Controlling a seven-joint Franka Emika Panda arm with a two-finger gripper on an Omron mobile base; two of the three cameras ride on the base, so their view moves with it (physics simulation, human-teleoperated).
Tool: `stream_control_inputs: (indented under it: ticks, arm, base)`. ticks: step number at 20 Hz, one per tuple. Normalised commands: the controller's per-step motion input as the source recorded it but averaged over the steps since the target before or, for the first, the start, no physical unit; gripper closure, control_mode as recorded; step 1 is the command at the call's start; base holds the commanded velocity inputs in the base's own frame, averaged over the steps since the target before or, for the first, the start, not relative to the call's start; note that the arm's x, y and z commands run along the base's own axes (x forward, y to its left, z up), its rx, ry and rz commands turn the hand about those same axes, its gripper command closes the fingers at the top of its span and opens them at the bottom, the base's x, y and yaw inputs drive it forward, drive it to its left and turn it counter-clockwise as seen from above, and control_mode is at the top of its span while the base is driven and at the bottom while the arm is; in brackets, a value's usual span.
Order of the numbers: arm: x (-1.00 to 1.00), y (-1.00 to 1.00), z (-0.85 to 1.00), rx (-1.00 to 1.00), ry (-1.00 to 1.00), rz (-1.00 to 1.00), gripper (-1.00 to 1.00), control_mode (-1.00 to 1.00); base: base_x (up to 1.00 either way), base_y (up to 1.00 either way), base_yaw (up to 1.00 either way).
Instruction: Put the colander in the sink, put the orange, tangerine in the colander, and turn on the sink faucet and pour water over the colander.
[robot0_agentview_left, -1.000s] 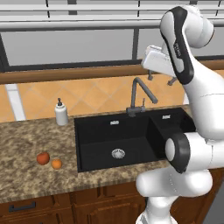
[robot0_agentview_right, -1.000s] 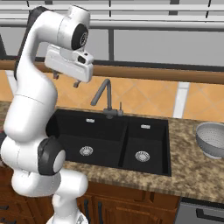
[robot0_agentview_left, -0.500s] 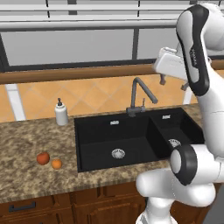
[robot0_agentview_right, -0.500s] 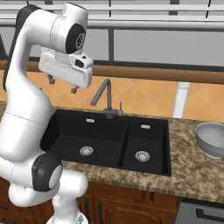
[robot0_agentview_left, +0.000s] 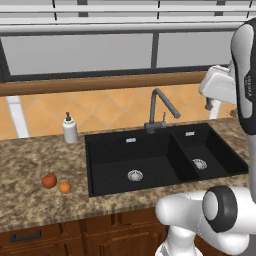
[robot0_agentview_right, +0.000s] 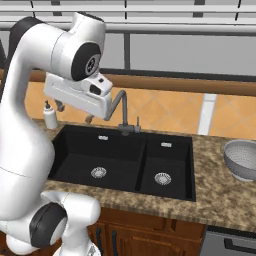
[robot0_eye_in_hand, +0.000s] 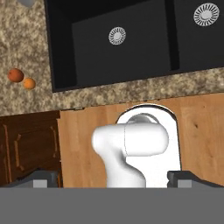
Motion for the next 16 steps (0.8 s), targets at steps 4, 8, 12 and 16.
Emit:
stream_control_inputs:
  ticks: [4,8,12,16]
  arm:
    - [-0.46,-0.53,-0.10,0.00,-0.05,-0.02,-1.00,-1.00]
    - [-0.31,-0.61,-0.16,0.00,-0.05,-0.03,-1.00,-1.00]
    - [-0.21,-0.67,-0.34,0.00,-0.03,-0.02,-1.00,-1.00]
    - [-0.16,-0.55,-0.36,0.00,0.00,-0.01,-1.00,-1.00]
  base:
    - [0.00,0.00,0.00]
    - [0.00,0.00,0.00]
    - [0.00,0.00,0.00]
    - [0.00,0.00,0.00]
